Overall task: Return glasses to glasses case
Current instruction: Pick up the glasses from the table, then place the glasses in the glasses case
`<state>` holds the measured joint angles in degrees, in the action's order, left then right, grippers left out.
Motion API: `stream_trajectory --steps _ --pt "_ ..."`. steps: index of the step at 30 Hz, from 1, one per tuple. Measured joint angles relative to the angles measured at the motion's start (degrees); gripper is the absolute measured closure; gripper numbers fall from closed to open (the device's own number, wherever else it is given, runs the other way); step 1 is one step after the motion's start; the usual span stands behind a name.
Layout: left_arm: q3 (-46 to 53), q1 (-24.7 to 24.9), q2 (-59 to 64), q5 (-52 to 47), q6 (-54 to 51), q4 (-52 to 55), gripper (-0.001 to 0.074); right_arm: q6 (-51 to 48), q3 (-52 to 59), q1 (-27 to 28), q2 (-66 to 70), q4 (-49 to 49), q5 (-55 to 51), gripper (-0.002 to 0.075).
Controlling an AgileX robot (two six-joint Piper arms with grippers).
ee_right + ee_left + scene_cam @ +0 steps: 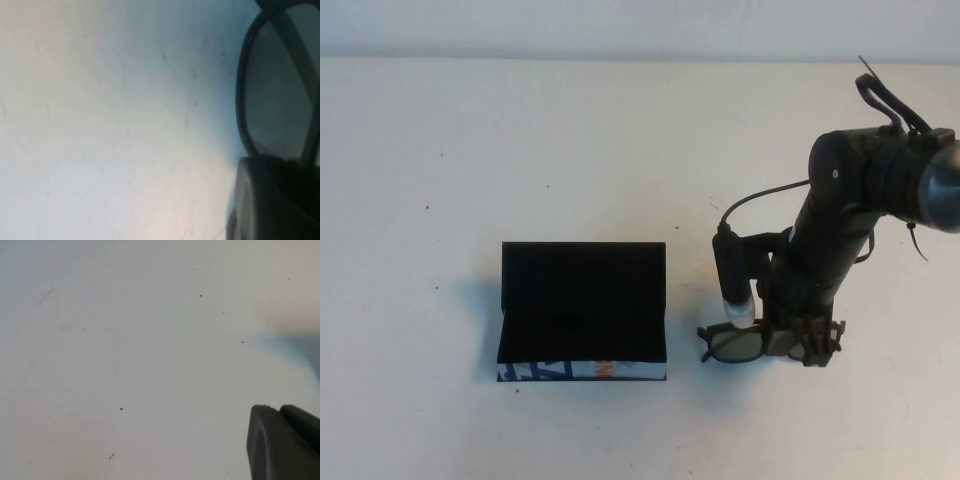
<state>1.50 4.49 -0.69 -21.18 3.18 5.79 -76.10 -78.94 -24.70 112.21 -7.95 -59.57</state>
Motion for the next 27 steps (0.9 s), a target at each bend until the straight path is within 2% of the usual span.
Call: stream_trajectory --steps 1,10,15,21,27 --pt "0.0 0.0 0.0 0.0 0.0 0.0 0.0736 0.0 0.0 0.0 0.0 0.0 -0.3 0.0659" --pt "0.0 0.0 0.0 0.0 0.0 0.0 0.0736 4.0 -0.1 -0.7 -5.5 2.4 -4.5 0.0659" --pt "0.0 0.0 0.0 0.0 0.0 0.0 0.0736 8.3 -2.0 -5.5 -10.6 4.5 -7.8 0.066" --pt "0.0 0.0 0.0 0.0 0.0 0.0 0.0736 10.2 -12.4 -13.7 -7.1 3.3 -10.3 0.066" --pt "0.0 0.0 0.0 0.0 0.0 0.0 0.0736 14.1 -27.0 -17.3 5.2 2.6 -10.5 0.066"
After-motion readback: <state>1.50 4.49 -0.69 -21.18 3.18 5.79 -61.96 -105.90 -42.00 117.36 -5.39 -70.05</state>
